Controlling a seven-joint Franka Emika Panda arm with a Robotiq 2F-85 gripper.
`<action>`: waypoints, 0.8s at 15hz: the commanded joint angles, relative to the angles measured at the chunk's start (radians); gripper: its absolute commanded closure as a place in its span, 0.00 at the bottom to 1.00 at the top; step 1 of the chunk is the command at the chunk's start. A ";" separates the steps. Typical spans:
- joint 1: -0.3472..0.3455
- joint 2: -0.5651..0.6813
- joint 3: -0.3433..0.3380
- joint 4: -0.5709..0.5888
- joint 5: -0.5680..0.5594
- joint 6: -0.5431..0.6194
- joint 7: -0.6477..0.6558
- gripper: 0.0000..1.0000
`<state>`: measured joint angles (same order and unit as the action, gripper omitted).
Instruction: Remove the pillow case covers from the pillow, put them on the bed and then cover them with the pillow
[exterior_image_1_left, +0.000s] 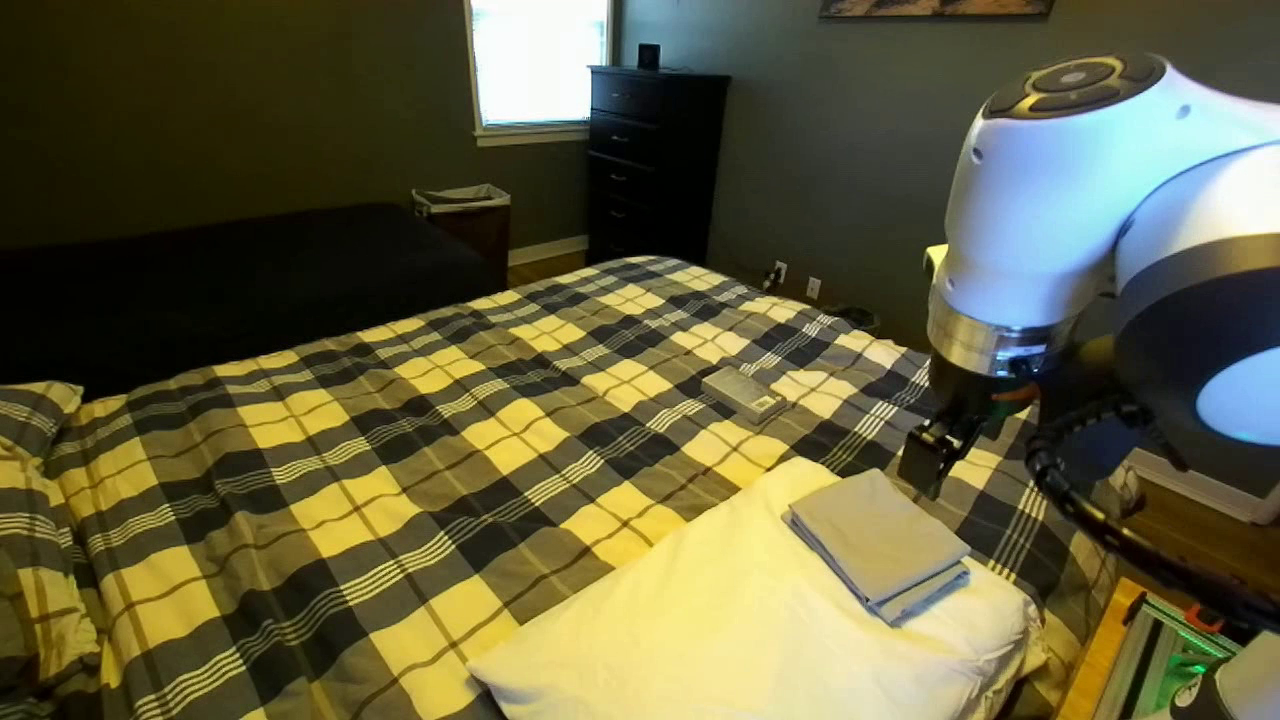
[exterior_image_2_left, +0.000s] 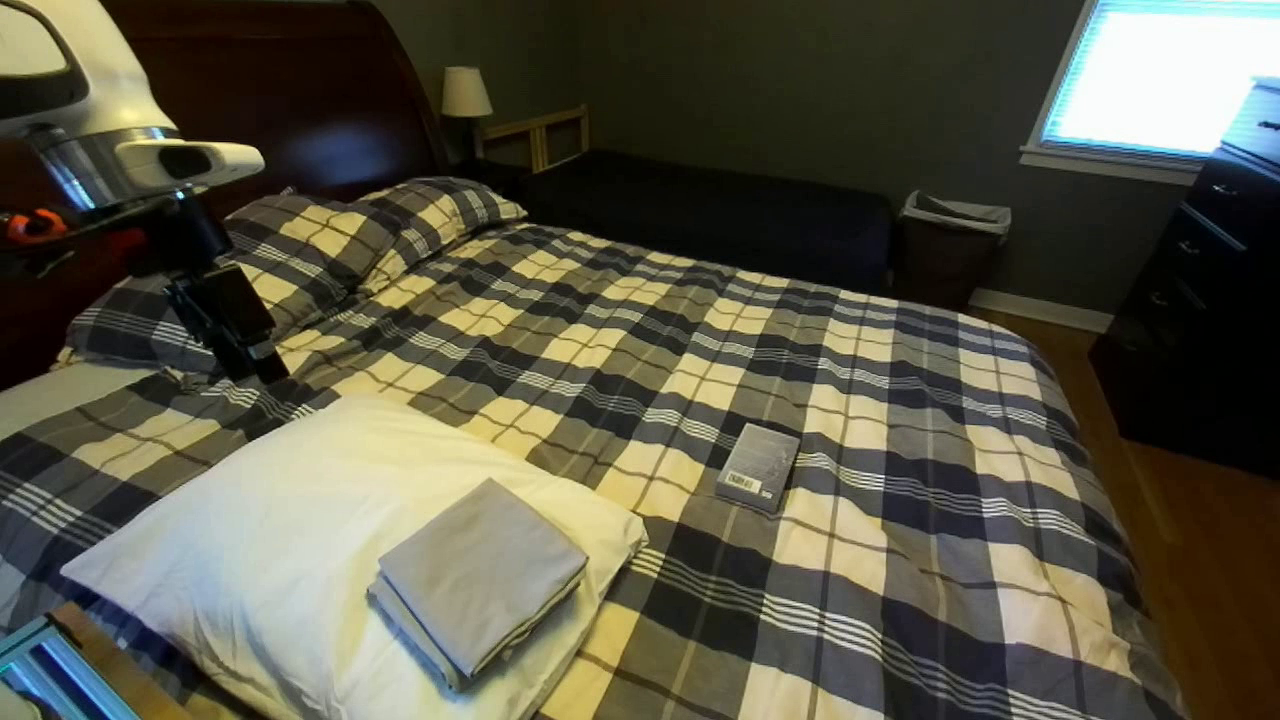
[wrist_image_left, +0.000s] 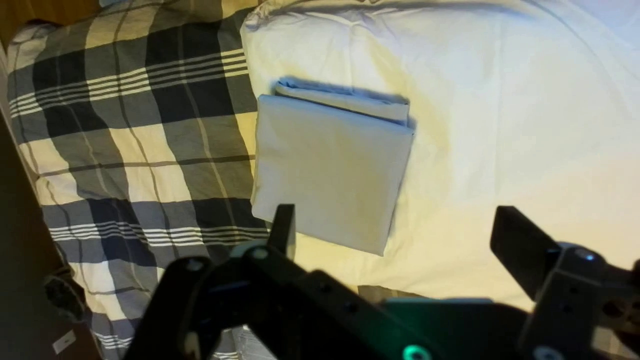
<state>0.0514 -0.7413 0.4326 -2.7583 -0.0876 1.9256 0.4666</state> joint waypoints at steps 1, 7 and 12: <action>0.026 0.141 0.007 0.001 0.013 0.035 0.065 0.00; 0.044 0.082 -0.024 0.010 -0.022 0.003 0.048 0.00; 0.046 0.081 -0.024 0.010 -0.022 0.004 0.048 0.00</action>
<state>0.0721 -0.6675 0.4329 -2.7507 -0.0933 1.9337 0.5008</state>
